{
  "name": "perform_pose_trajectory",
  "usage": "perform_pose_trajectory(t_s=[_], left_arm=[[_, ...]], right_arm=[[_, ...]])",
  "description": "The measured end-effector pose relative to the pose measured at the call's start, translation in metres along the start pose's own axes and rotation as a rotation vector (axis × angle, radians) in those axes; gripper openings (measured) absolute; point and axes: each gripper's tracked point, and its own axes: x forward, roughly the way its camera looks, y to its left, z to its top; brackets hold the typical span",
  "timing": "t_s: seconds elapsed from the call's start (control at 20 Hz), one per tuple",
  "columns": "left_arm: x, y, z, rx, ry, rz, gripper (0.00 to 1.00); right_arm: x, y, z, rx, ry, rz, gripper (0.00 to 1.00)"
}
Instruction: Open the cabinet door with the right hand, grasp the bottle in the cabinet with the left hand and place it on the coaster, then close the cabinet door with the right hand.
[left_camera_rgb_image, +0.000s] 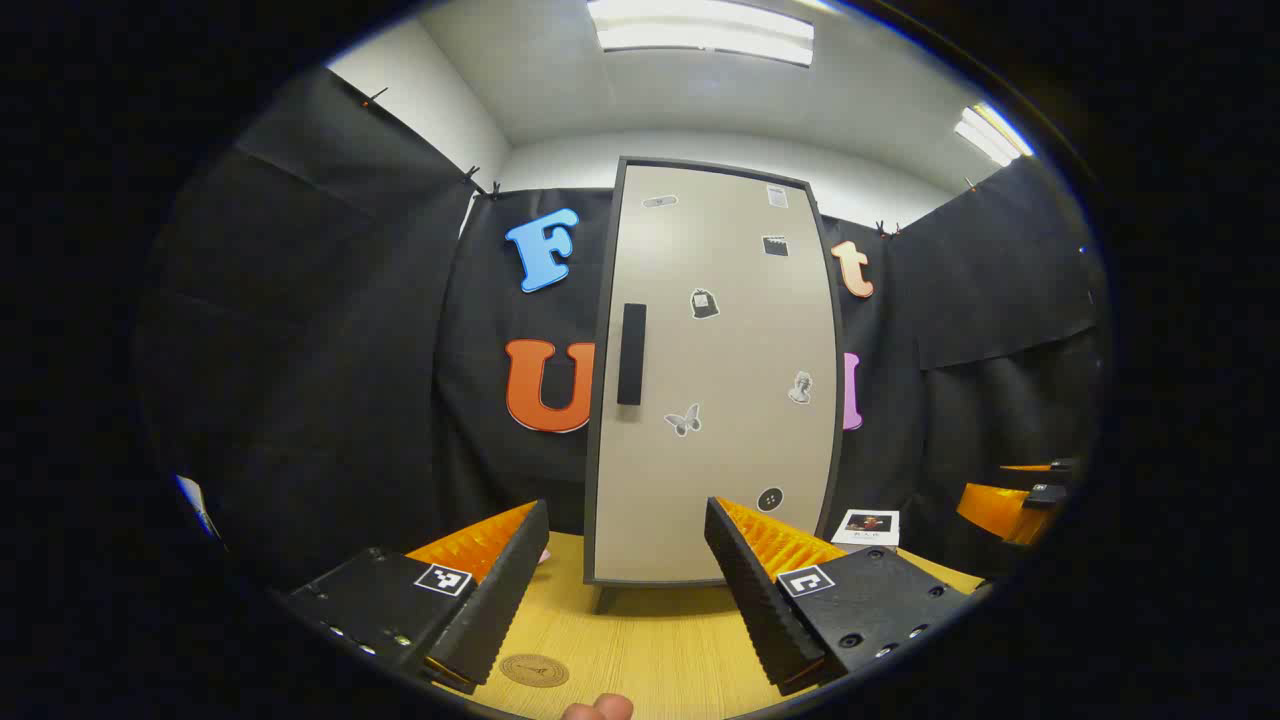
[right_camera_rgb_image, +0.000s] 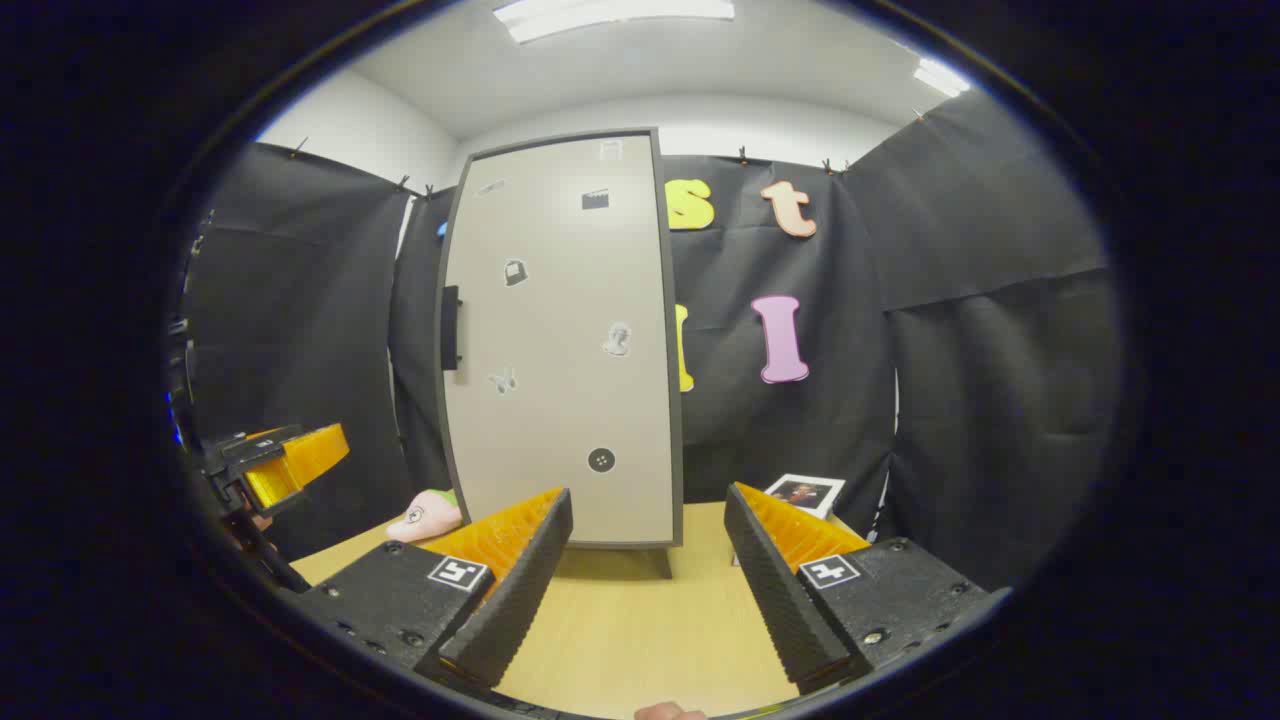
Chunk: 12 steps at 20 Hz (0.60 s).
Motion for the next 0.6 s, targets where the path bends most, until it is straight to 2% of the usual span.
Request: perform_pose_trajectory(t_s=[0.6], left_arm=[[0.0009,-0.002,0.0,0.008,-0.003,-0.002,0.95]], right_arm=[[0.0022,0.0051,-0.0026,0.001,-0.002,0.016,0.98]])
